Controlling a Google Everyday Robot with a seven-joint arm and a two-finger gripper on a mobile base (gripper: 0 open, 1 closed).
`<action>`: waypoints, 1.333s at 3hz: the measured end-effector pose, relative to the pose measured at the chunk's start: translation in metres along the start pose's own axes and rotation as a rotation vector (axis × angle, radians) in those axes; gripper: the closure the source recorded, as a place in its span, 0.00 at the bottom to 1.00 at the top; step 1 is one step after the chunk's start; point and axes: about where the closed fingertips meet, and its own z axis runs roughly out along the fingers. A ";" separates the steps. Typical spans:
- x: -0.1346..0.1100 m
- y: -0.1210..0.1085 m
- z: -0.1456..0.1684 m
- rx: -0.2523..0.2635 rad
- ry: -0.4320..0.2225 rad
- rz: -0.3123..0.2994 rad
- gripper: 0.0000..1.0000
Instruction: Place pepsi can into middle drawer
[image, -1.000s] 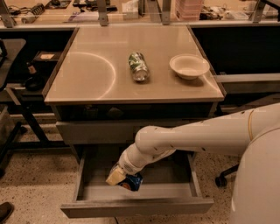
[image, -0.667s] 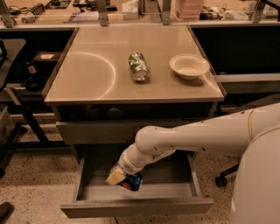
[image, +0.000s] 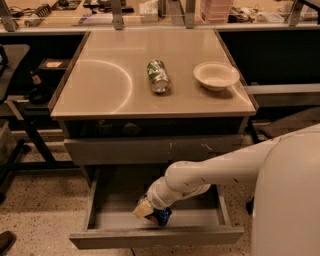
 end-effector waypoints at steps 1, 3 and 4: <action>0.001 -0.003 0.007 0.001 -0.002 0.009 1.00; 0.004 -0.025 0.022 0.030 -0.022 0.032 1.00; 0.007 -0.035 0.027 0.041 -0.033 0.042 1.00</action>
Offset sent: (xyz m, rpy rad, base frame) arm 0.0322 -0.0043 -0.0298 0.0084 -0.0227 -0.0678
